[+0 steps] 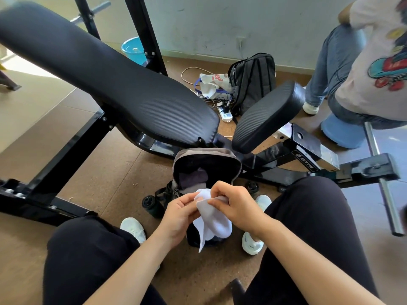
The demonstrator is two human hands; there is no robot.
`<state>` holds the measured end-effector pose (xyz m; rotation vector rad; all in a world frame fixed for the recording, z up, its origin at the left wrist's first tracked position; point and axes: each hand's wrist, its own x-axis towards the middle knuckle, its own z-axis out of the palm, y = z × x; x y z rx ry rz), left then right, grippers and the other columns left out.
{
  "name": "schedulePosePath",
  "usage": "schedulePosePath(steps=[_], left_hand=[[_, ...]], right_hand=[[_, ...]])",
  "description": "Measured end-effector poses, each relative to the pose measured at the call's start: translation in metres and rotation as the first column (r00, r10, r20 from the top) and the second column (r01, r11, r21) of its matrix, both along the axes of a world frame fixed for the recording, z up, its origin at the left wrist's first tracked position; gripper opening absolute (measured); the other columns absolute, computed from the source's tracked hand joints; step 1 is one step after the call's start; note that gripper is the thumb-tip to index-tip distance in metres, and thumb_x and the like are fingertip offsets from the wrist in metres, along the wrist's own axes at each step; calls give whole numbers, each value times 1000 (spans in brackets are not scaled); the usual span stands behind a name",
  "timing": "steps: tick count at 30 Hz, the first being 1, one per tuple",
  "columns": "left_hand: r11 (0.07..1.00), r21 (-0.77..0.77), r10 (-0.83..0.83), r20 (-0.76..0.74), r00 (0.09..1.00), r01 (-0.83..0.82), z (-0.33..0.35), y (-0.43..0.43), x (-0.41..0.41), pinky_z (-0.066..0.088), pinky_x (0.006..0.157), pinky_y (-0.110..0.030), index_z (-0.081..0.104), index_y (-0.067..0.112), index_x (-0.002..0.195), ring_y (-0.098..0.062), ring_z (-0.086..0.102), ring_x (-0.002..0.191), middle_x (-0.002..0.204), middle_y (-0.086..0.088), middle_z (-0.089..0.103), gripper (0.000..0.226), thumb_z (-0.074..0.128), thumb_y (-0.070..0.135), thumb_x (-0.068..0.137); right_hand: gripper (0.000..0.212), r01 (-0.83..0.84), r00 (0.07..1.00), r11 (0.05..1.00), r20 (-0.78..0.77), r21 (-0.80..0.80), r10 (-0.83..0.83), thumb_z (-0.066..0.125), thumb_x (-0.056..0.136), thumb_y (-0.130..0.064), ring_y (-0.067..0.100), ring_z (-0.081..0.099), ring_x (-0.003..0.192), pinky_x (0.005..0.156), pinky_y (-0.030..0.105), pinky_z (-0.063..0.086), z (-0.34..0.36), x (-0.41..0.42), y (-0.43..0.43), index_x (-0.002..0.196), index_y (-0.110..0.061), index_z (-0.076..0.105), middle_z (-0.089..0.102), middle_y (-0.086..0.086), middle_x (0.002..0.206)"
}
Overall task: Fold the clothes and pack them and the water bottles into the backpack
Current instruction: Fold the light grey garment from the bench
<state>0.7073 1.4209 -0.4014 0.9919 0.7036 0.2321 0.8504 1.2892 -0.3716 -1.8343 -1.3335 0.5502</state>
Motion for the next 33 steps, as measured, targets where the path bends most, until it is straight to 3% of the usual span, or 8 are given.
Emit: schedulePosePath(steps=[7, 13, 17, 20, 22, 24, 29, 33], left_hand=[[998, -13, -60, 20, 998, 61, 11, -7, 10, 57, 88, -35, 74, 9, 122, -29, 70, 113, 121, -17, 73, 35, 65, 22, 91], [991, 7, -133, 38, 990, 133, 19, -9, 13, 54, 95, -38, 72, 12, 126, -29, 68, 118, 125, -16, 72, 39, 57, 31, 96], [964, 239, -126, 7, 992, 121, 17, -11, 13, 57, 93, -39, 76, 18, 117, -30, 71, 111, 114, -13, 76, 30, 72, 25, 88], [919, 378, -121, -10, 993, 116, 14, -8, 13, 58, 86, -30, 77, 14, 114, -27, 73, 106, 107, -9, 79, 29, 73, 23, 88], [873, 466, -156, -11, 988, 143, 13, -4, 12, 57, 87, -30, 77, 13, 114, -25, 74, 104, 105, -7, 79, 28, 73, 22, 88], [827, 535, -204, -1, 979, 173, 12, -2, 13, 57, 87, -30, 77, 10, 114, -25, 73, 101, 105, -7, 79, 26, 72, 16, 90], [832, 529, -208, 19, 978, 166, 12, 0, 11, 56, 78, -25, 68, 11, 109, -15, 71, 89, 95, 3, 74, 21, 74, 19, 90], [828, 520, -213, -56, 975, 210, -4, 8, 9, 49, 74, -39, 61, 17, 91, -24, 61, 80, 84, -5, 65, 10, 66, 11, 85]], right_hand=[[14, 143, 990, 990, 2, 11, -143, 68, 96, -27, 11, 59, 78, 71, 37, 53, -5, 13, 0, 92, -25, 55, 60, -10, 81], [16, 177, 984, 984, -27, 36, -176, 69, 95, -23, 10, 58, 95, 80, 27, 49, -8, 13, -3, 92, -27, 54, 58, -11, 101], [18, 187, 978, 982, -89, -15, -188, 68, 96, -25, 0, 58, 109, 88, 22, 47, -7, 11, -3, 90, -31, 52, 63, -13, 117], [19, 140, 971, 989, -187, -55, -148, 68, 92, -18, -6, 57, 78, 72, 13, 42, 0, 11, -5, 98, -29, 54, 63, -13, 126], [38, 65, 963, 996, -257, -63, -79, 67, 86, -12, 0, 53, 66, 65, 14, 43, 5, 10, -5, 120, -27, 56, 61, -12, 126], [46, -15, 967, 997, -254, -76, -4, 70, 87, -13, -3, 61, 77, 71, 18, 48, 7, 10, -5, 130, -24, 57, 64, -10, 121], [13, 75, 984, 991, -152, -109, -91, 73, 92, -25, 16, 64, 83, 77, 47, 54, 1, 15, -5, 95, -13, 71, 68, 2, 88], [6, 133, 979, 991, -151, -29, -136, 73, 92, -19, 10, 64, 92, 83, 37, 54, 2, 19, -5, 99, -18, 73, 69, -5, 94]])
